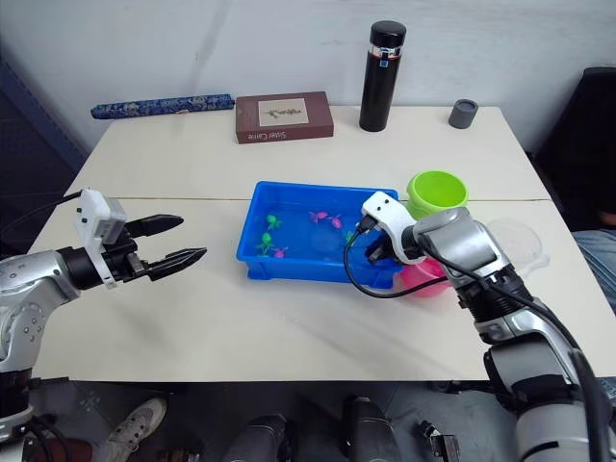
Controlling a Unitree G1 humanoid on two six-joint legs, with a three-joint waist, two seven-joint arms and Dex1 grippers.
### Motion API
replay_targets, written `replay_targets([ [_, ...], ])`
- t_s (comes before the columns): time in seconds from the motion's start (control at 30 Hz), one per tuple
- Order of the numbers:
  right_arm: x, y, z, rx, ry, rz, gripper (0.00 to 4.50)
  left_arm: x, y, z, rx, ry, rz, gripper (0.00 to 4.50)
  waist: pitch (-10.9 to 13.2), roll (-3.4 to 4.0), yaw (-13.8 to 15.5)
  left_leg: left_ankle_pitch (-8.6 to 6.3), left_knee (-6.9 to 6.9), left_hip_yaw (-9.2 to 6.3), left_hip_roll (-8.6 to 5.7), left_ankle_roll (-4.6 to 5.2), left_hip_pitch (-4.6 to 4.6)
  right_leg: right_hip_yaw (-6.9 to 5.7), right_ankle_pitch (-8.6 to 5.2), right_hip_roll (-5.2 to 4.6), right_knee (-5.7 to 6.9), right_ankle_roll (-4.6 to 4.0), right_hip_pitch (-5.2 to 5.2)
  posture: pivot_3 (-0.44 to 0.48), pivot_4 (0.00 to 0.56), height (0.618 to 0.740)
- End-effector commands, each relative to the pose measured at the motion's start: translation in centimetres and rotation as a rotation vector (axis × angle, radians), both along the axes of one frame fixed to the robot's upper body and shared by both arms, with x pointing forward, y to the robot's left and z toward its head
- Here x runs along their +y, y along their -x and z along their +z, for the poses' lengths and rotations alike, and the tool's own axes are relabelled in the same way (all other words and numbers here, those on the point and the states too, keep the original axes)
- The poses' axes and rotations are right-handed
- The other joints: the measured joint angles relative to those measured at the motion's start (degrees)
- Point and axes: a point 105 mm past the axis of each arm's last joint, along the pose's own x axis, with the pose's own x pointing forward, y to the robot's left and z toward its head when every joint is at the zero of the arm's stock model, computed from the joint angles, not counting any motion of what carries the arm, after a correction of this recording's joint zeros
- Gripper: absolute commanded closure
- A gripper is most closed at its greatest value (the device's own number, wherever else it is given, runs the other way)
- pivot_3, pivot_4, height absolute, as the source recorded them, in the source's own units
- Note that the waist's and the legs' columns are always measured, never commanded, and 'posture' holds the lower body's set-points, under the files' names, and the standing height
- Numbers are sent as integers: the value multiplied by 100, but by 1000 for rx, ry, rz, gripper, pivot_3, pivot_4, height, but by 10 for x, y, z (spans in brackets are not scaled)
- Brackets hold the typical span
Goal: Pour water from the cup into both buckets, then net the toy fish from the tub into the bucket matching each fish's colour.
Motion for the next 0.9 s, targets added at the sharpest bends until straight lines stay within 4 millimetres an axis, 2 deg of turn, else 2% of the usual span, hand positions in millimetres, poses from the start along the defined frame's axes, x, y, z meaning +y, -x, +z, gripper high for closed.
replay_targets([
  [0.03, -5, -8, 19, -72, -10, -26, 4500, 0, 5, 14, -55, -2, -4, 28, 0, 0, -1, 0, 0, 0, 0, 0, 0, 0, 0, 0, 0, 0, 0, 0, 150, 739],
  [0.47, -17, -17, 30, -121, -13, -86, 4500, 1, 6, 14, -55, -2, -4, 28, 0, 0, -2, 0, -1, 0, 0, 0, 0, 0, 0, 0, -1, 0, 0, 0, 150, 739],
  [0.9, -34, 10, 49, -140, -23, -63, 4500, -3, 4, 14, -50, -4, -28, 28, 1, 1, 8, 0, -4, -3, 1, 0, -3, -1, 0, 0, -6, 0, -1, 0, 150, 739],
])
